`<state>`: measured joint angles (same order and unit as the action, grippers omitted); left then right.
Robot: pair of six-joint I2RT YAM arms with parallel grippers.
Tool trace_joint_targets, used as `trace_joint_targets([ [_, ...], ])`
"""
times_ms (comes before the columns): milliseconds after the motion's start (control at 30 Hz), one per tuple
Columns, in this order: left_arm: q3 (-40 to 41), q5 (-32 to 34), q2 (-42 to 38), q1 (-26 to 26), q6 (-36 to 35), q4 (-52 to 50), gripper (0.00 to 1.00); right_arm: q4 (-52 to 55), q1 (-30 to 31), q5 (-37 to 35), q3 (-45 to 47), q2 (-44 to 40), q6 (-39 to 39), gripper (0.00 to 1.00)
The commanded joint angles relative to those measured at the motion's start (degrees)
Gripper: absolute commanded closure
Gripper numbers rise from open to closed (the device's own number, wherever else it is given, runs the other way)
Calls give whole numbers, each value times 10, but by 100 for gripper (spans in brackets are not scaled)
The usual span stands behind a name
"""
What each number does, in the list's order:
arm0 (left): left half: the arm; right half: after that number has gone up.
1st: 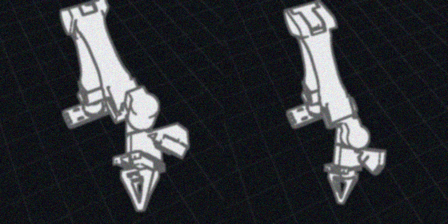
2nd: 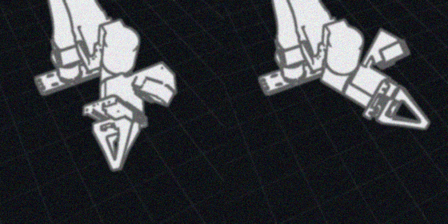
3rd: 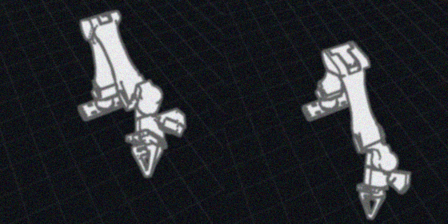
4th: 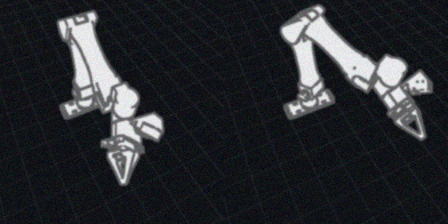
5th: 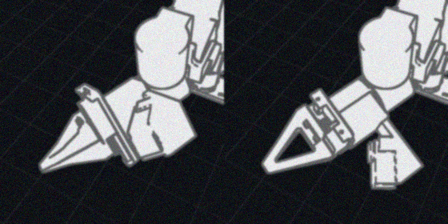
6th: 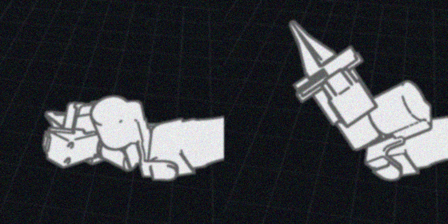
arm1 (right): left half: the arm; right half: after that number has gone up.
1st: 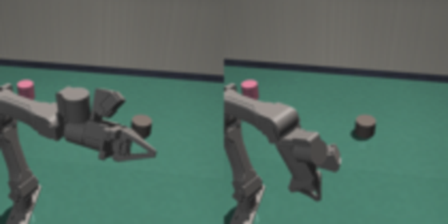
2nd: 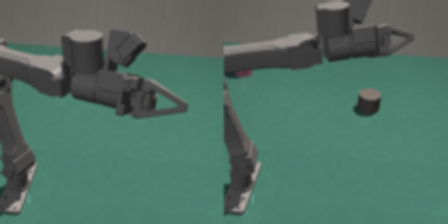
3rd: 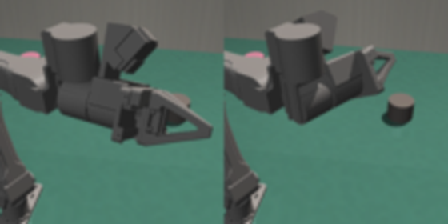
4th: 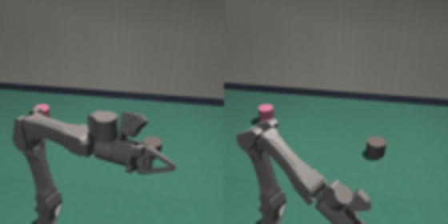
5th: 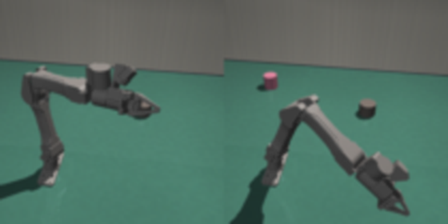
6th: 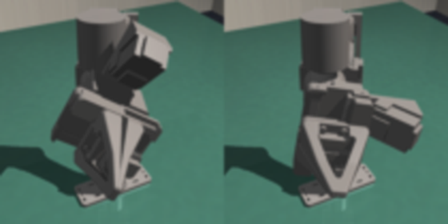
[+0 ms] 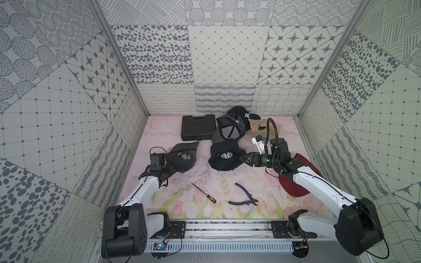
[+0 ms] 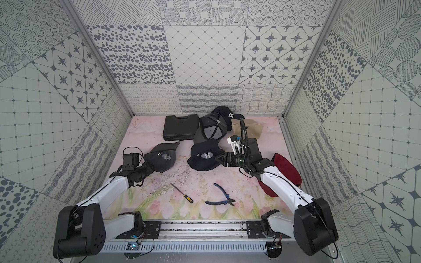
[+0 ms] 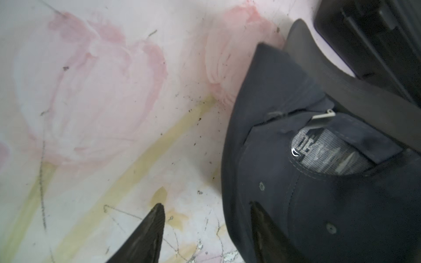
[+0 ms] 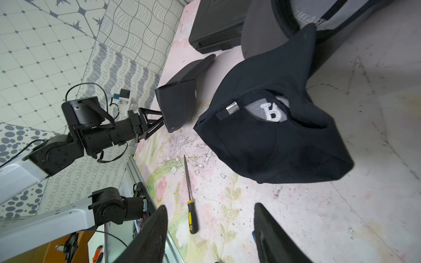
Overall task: Open the adjustable buckle of the baseball cap
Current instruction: Pick up the baseball cap from the center of the board.
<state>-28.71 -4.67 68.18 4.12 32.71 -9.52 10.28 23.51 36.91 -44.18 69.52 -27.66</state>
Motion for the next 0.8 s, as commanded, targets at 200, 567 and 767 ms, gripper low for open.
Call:
trace_joint_targets([
  [200, -36, -131, 88, 6, -22, 93, 79, -69, 39, 19, -4, 12, 5, 42],
  [567, -84, -84, -58, -65, -106, 60, 100, -115, 47, -27, -5, -16, 34, 45],
  [767, -122, -138, -93, -113, -170, 81, 100, -137, 47, -42, -28, -30, 72, 42],
])
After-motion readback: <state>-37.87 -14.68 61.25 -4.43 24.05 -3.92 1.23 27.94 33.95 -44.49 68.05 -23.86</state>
